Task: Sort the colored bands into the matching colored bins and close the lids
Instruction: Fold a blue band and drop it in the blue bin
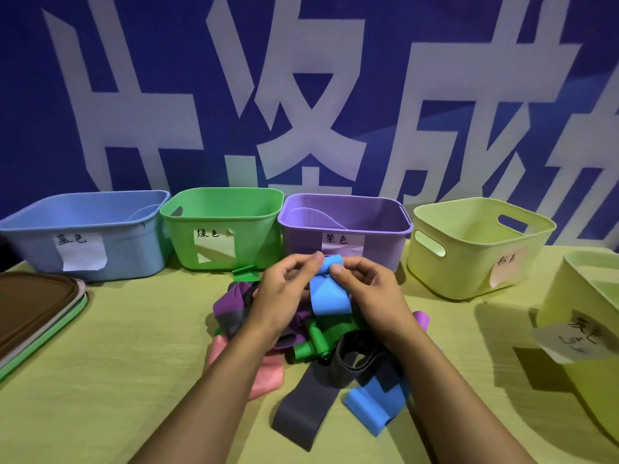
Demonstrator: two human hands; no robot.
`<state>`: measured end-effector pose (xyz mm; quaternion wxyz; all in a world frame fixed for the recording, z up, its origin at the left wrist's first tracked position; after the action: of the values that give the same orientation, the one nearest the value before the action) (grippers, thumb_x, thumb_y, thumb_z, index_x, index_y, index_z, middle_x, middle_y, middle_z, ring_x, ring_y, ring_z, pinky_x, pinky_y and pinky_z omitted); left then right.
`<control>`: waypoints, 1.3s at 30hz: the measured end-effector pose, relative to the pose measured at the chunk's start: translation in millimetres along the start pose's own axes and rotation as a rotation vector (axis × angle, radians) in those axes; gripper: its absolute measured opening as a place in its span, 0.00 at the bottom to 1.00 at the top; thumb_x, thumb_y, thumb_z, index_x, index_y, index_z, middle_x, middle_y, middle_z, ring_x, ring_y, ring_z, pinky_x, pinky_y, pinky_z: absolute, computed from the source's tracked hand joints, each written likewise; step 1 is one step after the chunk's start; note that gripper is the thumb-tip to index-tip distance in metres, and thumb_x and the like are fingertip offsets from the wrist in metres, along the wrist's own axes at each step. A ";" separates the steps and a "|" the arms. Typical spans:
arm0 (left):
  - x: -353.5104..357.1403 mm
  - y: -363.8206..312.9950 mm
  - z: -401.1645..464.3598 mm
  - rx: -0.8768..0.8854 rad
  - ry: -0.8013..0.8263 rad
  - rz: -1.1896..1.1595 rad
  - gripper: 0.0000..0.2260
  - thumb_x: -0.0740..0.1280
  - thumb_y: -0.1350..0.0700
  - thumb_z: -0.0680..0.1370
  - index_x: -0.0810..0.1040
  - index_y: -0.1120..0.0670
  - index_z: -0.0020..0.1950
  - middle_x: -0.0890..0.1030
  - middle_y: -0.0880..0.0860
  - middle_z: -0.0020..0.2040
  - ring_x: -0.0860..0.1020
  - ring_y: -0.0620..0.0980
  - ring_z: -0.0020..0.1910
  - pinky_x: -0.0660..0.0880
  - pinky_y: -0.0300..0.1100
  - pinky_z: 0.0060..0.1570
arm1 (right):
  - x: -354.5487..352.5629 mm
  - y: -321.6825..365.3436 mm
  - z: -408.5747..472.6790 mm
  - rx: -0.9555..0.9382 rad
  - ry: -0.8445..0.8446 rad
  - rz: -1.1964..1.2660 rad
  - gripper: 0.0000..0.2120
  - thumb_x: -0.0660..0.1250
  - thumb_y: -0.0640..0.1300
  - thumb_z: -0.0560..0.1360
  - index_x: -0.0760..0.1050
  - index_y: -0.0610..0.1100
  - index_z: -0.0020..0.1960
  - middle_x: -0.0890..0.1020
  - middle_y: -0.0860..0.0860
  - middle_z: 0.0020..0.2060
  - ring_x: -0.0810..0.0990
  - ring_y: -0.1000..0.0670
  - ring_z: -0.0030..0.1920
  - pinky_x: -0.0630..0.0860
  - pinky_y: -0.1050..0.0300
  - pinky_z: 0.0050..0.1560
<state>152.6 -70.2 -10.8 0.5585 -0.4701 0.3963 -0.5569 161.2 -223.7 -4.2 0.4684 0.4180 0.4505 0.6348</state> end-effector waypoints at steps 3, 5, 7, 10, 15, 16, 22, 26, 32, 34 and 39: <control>-2.0 2.9 0.5 -0.025 -0.017 0.052 0.28 0.72 0.28 0.69 0.87 0.51 0.49 0.86 0.57 0.47 0.84 0.57 0.49 0.76 0.68 0.60 | 2.7 1.0 -0.3 -0.013 0.022 -0.009 0.07 0.70 0.37 0.79 0.82 0.38 0.57 0.87 0.45 0.46 0.84 0.53 0.46 0.79 0.60 0.47; -3.0 0.3 -0.1 -0.011 -0.035 0.059 0.24 0.73 0.31 0.69 0.87 0.52 0.47 0.87 0.56 0.44 0.83 0.52 0.45 0.77 0.66 0.58 | 3.2 1.7 -0.7 -0.010 0.024 0.001 0.08 0.69 0.36 0.80 0.82 0.38 0.58 0.87 0.45 0.47 0.84 0.53 0.47 0.80 0.60 0.48; -1.7 -3.6 -1.1 0.012 -0.038 0.059 0.21 0.73 0.35 0.69 0.86 0.51 0.46 0.87 0.56 0.44 0.83 0.51 0.44 0.78 0.64 0.56 | 3.3 1.2 -1.6 0.005 0.028 0.017 0.09 0.68 0.36 0.80 0.81 0.38 0.59 0.87 0.43 0.49 0.85 0.51 0.49 0.81 0.58 0.51; -1.3 -8.2 -1.6 0.052 -0.036 0.035 0.15 0.75 0.38 0.69 0.86 0.48 0.47 0.87 0.55 0.46 0.84 0.53 0.48 0.79 0.62 0.58 | 4.7 -0.3 -3.8 0.052 0.038 0.029 0.09 0.68 0.40 0.81 0.82 0.38 0.59 0.87 0.42 0.51 0.85 0.49 0.49 0.82 0.56 0.48; -0.2 -11.4 -0.6 0.109 -0.008 0.025 0.06 0.76 0.58 0.76 0.84 0.50 0.51 0.87 0.54 0.51 0.84 0.49 0.49 0.81 0.50 0.56 | -1.3 1.5 -5.8 0.110 -0.051 0.012 0.22 0.68 0.57 0.76 0.84 0.38 0.54 0.86 0.36 0.48 0.86 0.46 0.43 0.81 0.56 0.38; 0.9 -11.8 -0.8 0.116 0.002 0.031 0.07 0.75 0.62 0.77 0.83 0.52 0.52 0.87 0.54 0.51 0.84 0.47 0.49 0.80 0.46 0.54 | -2.2 2.2 -5.9 0.112 -0.064 0.001 0.24 0.68 0.59 0.74 0.84 0.38 0.53 0.85 0.36 0.47 0.87 0.45 0.42 0.81 0.56 0.37; 6.6 -12.9 -2.4 0.115 0.057 0.054 0.12 0.76 0.65 0.75 0.83 0.51 0.54 0.87 0.49 0.50 0.85 0.47 0.50 0.81 0.43 0.54 | -7.8 0.5 -5.7 0.129 -0.122 -0.029 0.24 0.71 0.59 0.74 0.84 0.35 0.50 0.86 0.36 0.42 0.86 0.44 0.40 0.81 0.57 0.34; 8.5 -13.5 -3.6 0.106 0.070 0.049 0.13 0.75 0.66 0.75 0.82 0.52 0.54 0.87 0.49 0.51 0.84 0.46 0.51 0.80 0.40 0.53 | -8.7 0.6 -4.2 0.103 -0.121 0.000 0.16 0.72 0.50 0.78 0.84 0.35 0.48 0.85 0.36 0.41 0.85 0.44 0.38 0.81 0.58 0.34; 8.3 -7.2 -5.3 -0.032 0.031 -0.107 0.15 0.76 0.48 0.74 0.83 0.56 0.54 0.86 0.57 0.50 0.85 0.52 0.48 0.82 0.41 0.47 | -1.3 5.8 -1.4 0.023 -0.054 0.035 0.06 0.69 0.41 0.80 0.83 0.39 0.50 0.86 0.46 0.39 0.85 0.51 0.38 0.82 0.60 0.36; 9.6 -3.6 -6.7 -0.094 0.030 -0.099 0.21 0.72 0.42 0.73 0.84 0.59 0.53 0.86 0.60 0.46 0.85 0.52 0.42 0.81 0.39 0.40 | 1.1 7.0 -0.7 0.001 -0.029 0.047 0.05 0.68 0.39 0.80 0.82 0.39 0.51 0.87 0.47 0.40 0.85 0.50 0.39 0.83 0.59 0.38; 10.6 -4.9 -8.4 -0.112 0.034 -0.038 0.22 0.69 0.40 0.73 0.85 0.59 0.49 0.84 0.60 0.37 0.80 0.50 0.31 0.80 0.38 0.33 | 2.8 9.1 -0.5 -0.044 0.001 0.064 0.06 0.67 0.36 0.81 0.80 0.37 0.55 0.87 0.47 0.42 0.86 0.50 0.42 0.83 0.59 0.40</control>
<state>144.0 -81.1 -7.2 0.5137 -0.4986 0.4274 -0.5521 158.2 -222.5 4.8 0.4568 0.4213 0.4231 0.6595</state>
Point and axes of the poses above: each hand's wrist, its own z-axis towards the middle knuckle, its own x-axis out of the palm, y = z × x, the point moved 9 cm from there along z, towards the middle knuckle
